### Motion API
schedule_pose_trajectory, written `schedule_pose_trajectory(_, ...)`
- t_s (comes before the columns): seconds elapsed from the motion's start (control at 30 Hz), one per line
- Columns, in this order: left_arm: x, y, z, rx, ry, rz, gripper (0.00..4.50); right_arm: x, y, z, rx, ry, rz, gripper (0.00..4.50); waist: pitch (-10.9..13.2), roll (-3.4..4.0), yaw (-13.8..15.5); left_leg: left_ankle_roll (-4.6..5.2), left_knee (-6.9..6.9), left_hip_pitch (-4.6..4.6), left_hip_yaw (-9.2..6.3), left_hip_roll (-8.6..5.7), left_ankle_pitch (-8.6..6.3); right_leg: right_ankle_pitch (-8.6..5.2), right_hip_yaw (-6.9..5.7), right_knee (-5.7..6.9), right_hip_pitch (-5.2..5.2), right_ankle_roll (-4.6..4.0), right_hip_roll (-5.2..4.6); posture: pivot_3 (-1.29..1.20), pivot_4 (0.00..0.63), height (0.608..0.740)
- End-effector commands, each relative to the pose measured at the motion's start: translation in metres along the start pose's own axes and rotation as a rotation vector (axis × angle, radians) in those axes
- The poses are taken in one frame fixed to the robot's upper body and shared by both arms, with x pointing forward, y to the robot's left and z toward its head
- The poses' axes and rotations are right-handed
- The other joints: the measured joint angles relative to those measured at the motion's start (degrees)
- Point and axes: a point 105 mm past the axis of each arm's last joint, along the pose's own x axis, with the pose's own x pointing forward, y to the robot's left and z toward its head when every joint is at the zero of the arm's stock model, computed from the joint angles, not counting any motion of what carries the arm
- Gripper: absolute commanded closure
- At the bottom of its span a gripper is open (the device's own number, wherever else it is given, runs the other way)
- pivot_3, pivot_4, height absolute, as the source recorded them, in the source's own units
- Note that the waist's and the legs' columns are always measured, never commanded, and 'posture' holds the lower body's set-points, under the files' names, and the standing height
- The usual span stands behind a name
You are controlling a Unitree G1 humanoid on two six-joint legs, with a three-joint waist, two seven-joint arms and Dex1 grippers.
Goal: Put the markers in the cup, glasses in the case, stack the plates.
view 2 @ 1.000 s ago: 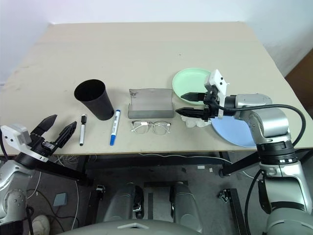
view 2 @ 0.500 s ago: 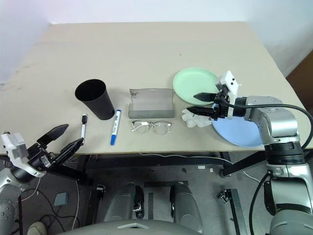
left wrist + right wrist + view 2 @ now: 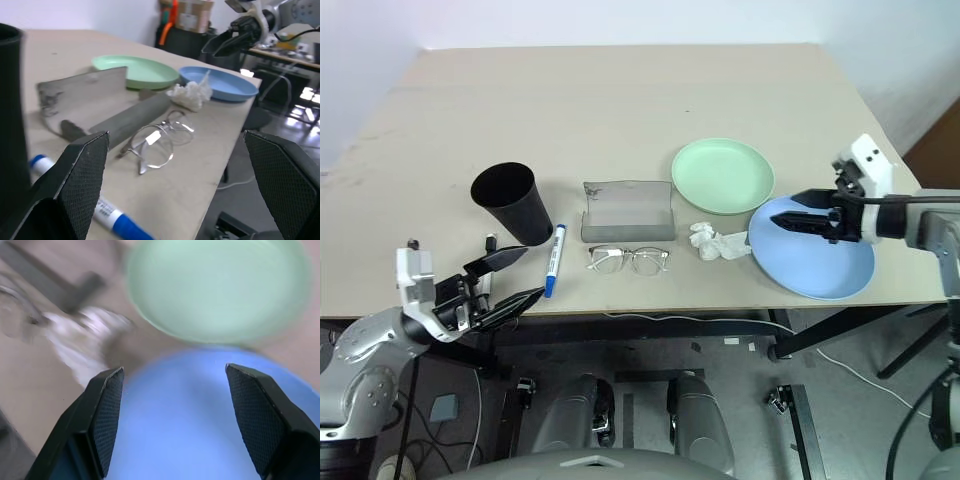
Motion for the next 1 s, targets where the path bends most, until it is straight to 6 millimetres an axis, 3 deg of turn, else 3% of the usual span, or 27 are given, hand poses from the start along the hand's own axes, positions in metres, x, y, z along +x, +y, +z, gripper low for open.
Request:
schedule_pose_trajectory(0.03, 0.003, 0.0, -0.003, 0.005, -0.003, -0.038, 0.0, -0.021, -0.029, -0.001, 0.006, -0.021, -0.176, 1.09, -0.01, 0.01, 0.14, 0.0, 0.0, 0.0, 0.0, 0.0, 0.0, 0.0, 0.0, 0.0, 0.0, 0.0, 0.02, 0.0, 0.15, 0.67)
schedule_pose_trajectory(0.17, 0.005, 0.005, -0.011, 0.006, 0.003, -0.062, 0.0, -0.032, -0.054, -0.03, 0.073, 0.038, -0.318, 1.09, -0.02, 0.02, 0.36, 0.0, 0.01, -0.02, 0.01, -0.01, 0.0, 0.0, 0.0, 0.0, 0.0, 0.01, 0.09, 0.0, 0.15, 0.67)
schedule_pose_trajectory(0.43, 0.009, 0.012, -0.019, 0.019, 0.002, -0.092, 0.0, -0.048, -0.082, -0.064, 0.223, 0.118, -0.49, 1.09, -0.04, 0.09, 0.13, 0.0, 0.02, -0.01, 0.06, -0.02, 0.01, 0.11, 0.04, 0.01, -0.01, 0.19, 0.18, 0.0, 0.15, 0.67)
schedule_pose_trajectory(0.67, 0.011, 0.013, -0.024, 0.023, 0.011, -0.104, 0.0, -0.043, -0.082, -0.081, 0.305, 0.198, -0.473, 1.09, -0.11, 0.22, 0.17, 0.0, 0.02, -0.02, 0.11, -0.01, 0.01, 0.11, 0.11, 0.03, -0.07, 0.19, 0.2, 0.0, 0.15, 0.67)
schedule_pose_trajectory(0.77, 0.011, 0.012, -0.024, 0.023, 0.013, -0.108, 0.0, -0.037, -0.075, -0.078, 0.33, 0.193, -0.41, 1.69, -0.13, 0.25, 0.17, 0.0, 0.02, -0.02, 0.11, -0.01, 0.01, 0.12, 0.11, 0.03, -0.07, 0.21, 0.19, 0.0, 0.15, 0.67)
schedule_pose_trajectory(1.0, 0.015, 0.012, -0.023, 0.028, 0.012, -0.111, 0.0, -0.037, -0.076, -0.084, 0.316, 0.251, -0.407, 4.12, -0.16, 0.21, 0.17, 0.0, 0.04, -0.02, 0.1, 0.0, 0.0, 0.13, 0.11, 0.03, -0.06, 0.22, 0.18, 0.0, 0.15, 0.67)
